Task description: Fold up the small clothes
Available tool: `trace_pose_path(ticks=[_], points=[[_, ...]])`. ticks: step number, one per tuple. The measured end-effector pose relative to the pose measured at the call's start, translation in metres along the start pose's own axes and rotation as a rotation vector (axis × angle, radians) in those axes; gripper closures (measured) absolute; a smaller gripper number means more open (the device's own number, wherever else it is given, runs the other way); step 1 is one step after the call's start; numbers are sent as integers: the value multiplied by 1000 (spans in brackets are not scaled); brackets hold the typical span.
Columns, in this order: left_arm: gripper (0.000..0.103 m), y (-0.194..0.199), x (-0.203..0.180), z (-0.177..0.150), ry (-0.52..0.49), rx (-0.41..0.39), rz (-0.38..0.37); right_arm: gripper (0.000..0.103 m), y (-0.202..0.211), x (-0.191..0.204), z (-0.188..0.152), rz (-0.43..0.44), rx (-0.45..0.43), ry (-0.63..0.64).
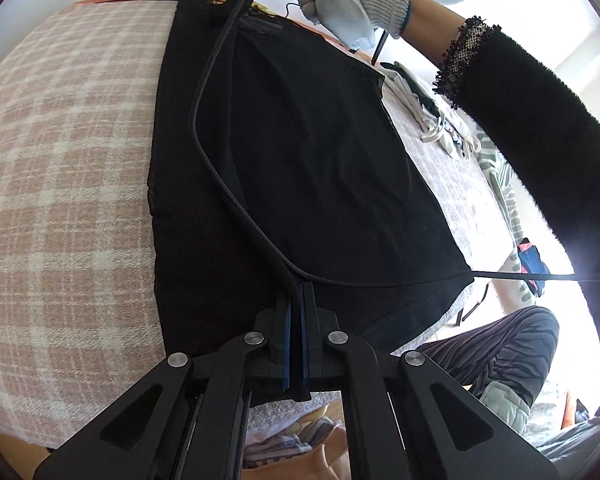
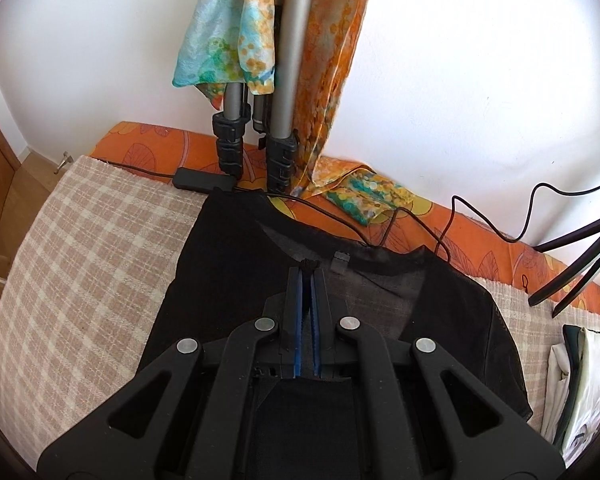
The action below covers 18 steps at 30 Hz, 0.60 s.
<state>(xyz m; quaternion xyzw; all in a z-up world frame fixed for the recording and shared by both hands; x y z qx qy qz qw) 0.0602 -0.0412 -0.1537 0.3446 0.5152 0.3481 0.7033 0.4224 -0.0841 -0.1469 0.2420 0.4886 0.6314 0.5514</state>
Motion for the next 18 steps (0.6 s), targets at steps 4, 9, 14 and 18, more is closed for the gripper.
trace_pose_path(ticks=[4, 9, 14, 18], points=[[96, -9, -9, 3, -42, 42, -35, 95, -5, -11, 0, 8, 15, -25], [81, -14, -25, -2, -130, 70, -30, 38, 17, -35, -6, -41, -42, -59], [81, -4, -29, -14, -149, 68, -67, 38, 52, -69, -20, -16, -76, -104], [81, 4, -34, -28, -192, 46, -42, 37, 86, -98, -44, -7, -113, -126]])
Point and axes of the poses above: each gripper's, at about its wrist camera, not at the fingertips, and y roughly against the way its jaws point, x to its left, z to its top, the point moved 2 cm from there along -y, roughly the way its jaws point, and after that the axes turned 13 degrees about x, right-handed, at the moved point
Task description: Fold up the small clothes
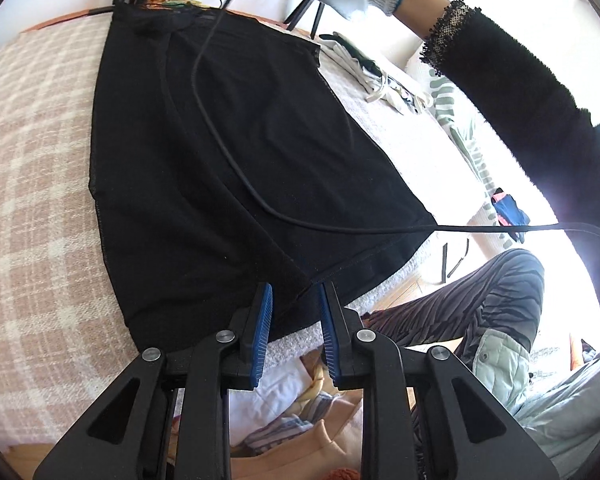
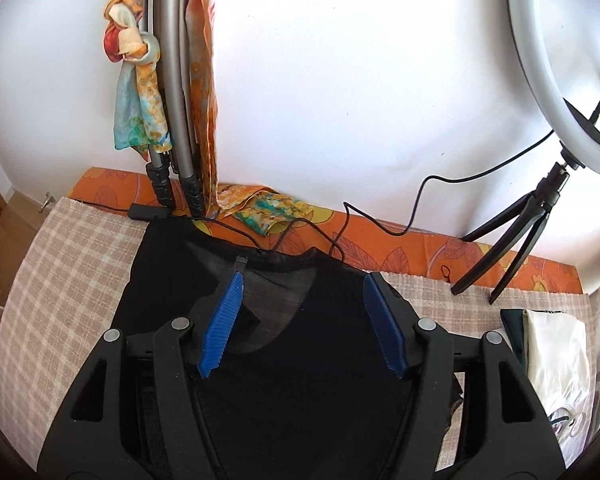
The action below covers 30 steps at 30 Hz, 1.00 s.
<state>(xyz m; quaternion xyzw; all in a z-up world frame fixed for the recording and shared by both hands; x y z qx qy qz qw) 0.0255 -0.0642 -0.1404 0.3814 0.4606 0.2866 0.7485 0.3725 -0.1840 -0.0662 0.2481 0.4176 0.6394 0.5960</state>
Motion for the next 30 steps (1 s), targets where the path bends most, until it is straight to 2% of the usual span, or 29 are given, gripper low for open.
trace_pose_path(ticks=[6, 14, 19, 23, 30], points=[[81, 6, -11, -3, -29, -33, 44, 37, 53, -53, -42, 27, -46, -67], [81, 7, -33, 4, -83, -105, 132, 37, 100, -91, -123, 64, -88, -98], [81, -13, -55, 9, -129, -86, 169, 35, 109, -114, -174, 137, -89, -151], [81, -23, -66, 11, -168, -82, 189, 34, 110, -139, -207, 148, -85, -175], [81, -53, -102, 26, -227, -75, 167, 34, 115, -192, -244, 158, -101, -245]])
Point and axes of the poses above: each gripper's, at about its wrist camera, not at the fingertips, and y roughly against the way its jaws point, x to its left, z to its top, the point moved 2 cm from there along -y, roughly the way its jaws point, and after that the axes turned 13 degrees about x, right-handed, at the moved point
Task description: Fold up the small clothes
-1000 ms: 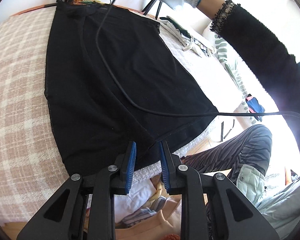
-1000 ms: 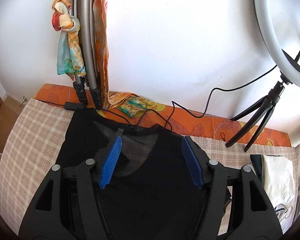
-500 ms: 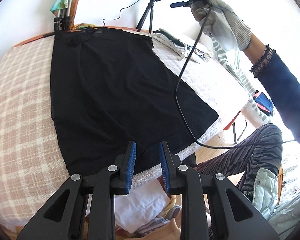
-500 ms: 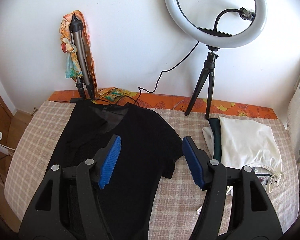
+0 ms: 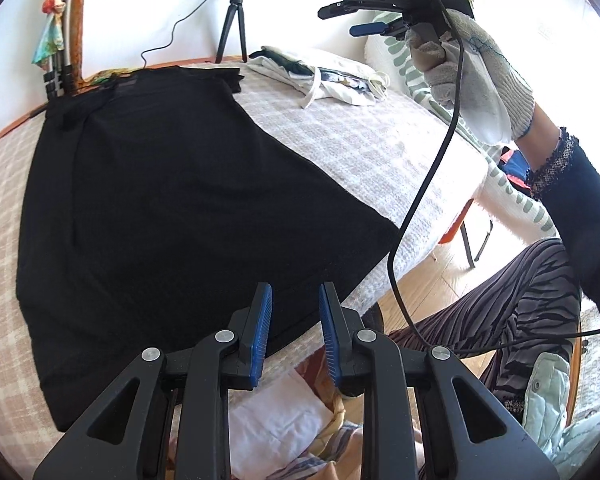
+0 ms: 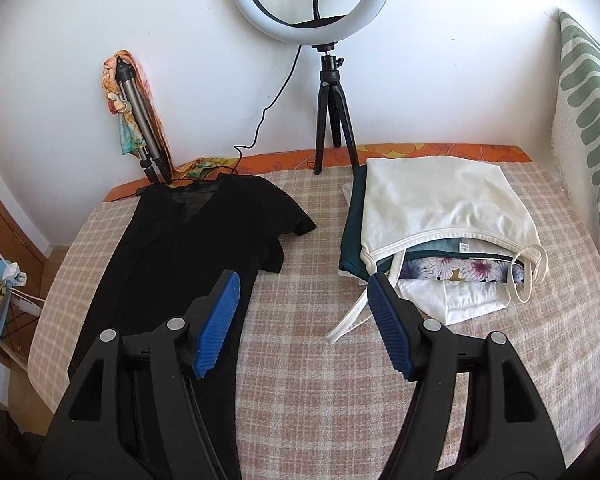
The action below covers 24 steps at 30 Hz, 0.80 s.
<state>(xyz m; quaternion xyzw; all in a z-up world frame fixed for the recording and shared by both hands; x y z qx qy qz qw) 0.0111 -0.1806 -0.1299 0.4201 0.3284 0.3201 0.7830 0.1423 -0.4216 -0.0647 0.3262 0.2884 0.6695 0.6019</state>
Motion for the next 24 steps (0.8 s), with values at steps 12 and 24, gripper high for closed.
trace_pose_path(ticks=[12, 24], points=[[64, -60, -76, 34, -147, 30, 0, 34, 3, -54, -1, 14, -1, -33], [63, -64, -70, 33, -126, 32, -23, 33, 12, -124, 3, -71, -39, -152]])
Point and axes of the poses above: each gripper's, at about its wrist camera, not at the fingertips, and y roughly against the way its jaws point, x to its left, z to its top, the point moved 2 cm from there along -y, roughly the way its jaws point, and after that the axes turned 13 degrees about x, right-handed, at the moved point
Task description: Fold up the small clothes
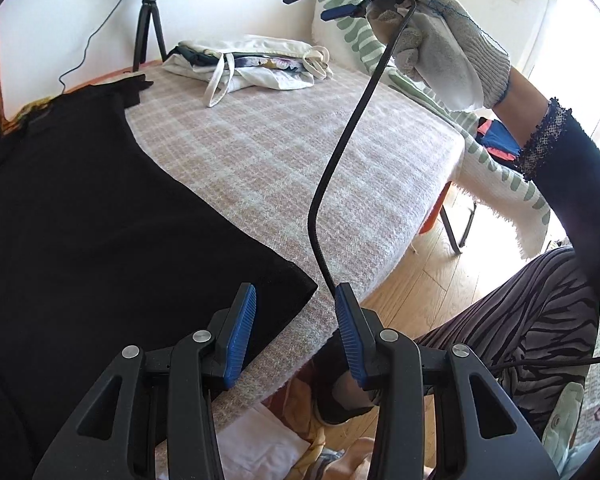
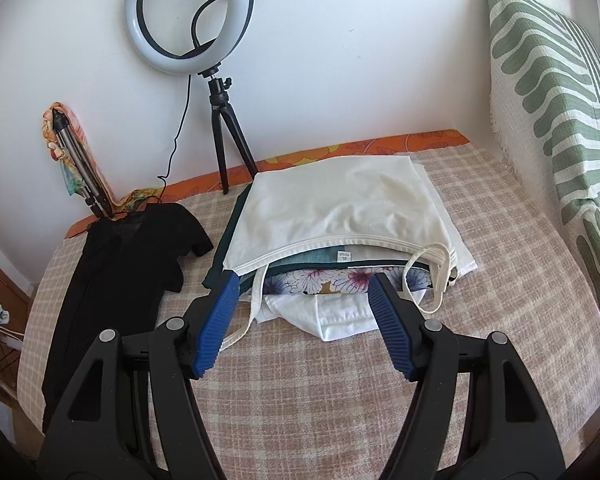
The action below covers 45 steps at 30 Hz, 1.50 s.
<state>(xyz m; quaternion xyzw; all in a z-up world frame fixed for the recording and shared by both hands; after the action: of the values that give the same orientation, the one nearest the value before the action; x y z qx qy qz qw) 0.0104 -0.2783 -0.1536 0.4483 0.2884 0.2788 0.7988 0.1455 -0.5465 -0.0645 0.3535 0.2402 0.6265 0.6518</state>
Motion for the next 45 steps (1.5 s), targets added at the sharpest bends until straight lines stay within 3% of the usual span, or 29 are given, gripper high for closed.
trace_pose_path(ticks=[7, 9, 12, 15, 17, 18, 19, 21, 25, 32, 40, 43, 45], points=[[63, -14, -7, 6, -49, 19, 94, 33, 5, -29, -2, -8, -14, -52], [63, -20, -13, 8, -68, 26, 116, 33, 5, -28, -2, 0, -15, -49], [56, -28, -19, 11, -93, 32, 164, 33, 2, -20, 0, 29, -9, -41], [56, -31, -17, 14, -87, 25, 204, 33, -6, -5, 4, 71, 2, -21], [68, -30, -13, 16, -68, 12, 215, 33, -13, 9, 8, 95, 10, 3], [84, -29, -9, 17, -54, 3, 219, 33, -17, 18, 10, 108, 16, 15], [94, -28, -4, 18, -32, -7, 204, 33, -21, 27, 13, 119, 23, 29], [97, -23, 9, 19, 40, -26, 130, 33, -30, 47, 19, 149, 37, 58], [98, -6, 32, 14, 172, -80, 57, 33, -56, 86, 26, 253, 84, 97], [99, 18, 52, 1, 284, -140, 20, 33, -118, 139, 37, 364, 209, 76], [100, 20, 67, -6, 335, -161, 19, 34, -183, 176, 36, 309, 336, 67], [100, 20, 69, -9, 347, -163, 6, 39, -198, 181, 34, 291, 360, 66], [100, 19, 69, -11, 353, -163, -5, 48, -207, 184, 31, 286, 377, 68]])
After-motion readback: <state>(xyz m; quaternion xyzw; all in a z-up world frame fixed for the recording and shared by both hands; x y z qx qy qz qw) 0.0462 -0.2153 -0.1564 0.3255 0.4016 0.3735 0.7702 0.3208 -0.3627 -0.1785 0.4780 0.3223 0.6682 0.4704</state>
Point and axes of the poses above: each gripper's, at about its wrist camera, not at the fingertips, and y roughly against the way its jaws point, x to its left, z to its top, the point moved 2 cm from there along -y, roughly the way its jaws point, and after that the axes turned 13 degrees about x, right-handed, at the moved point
